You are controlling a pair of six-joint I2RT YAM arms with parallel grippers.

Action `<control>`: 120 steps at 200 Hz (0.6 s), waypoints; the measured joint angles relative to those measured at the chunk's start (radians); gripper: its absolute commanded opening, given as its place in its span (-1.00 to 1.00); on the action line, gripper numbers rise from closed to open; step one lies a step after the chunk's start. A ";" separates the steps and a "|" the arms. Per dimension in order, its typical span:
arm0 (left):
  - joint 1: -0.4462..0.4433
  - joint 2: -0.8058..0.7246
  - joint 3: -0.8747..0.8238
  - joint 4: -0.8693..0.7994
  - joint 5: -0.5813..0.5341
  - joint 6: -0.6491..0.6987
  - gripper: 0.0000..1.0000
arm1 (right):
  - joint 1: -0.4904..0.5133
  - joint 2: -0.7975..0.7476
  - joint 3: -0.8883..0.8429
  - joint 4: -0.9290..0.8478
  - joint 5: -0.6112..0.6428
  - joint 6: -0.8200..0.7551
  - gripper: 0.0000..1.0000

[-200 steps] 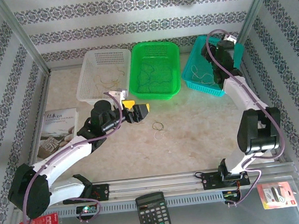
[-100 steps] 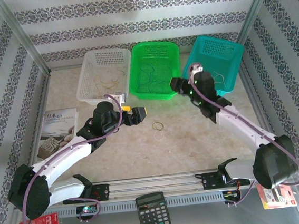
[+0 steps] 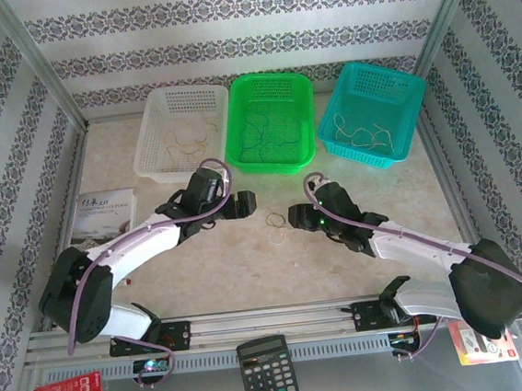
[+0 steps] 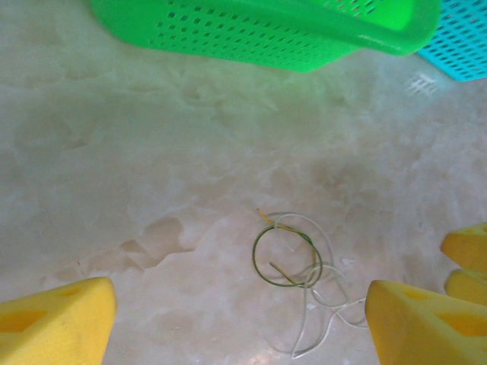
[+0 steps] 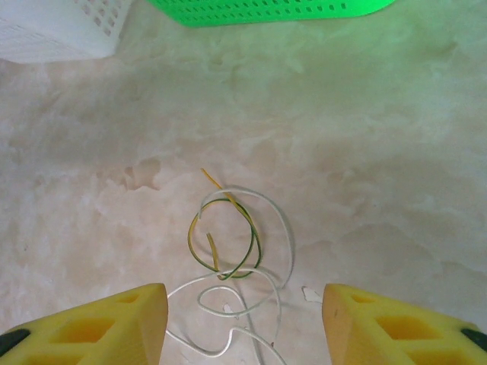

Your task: Untangle the cables

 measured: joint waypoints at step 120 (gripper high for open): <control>0.000 0.023 0.008 -0.078 -0.097 -0.006 0.81 | 0.066 0.370 0.129 0.066 -0.111 -0.034 0.04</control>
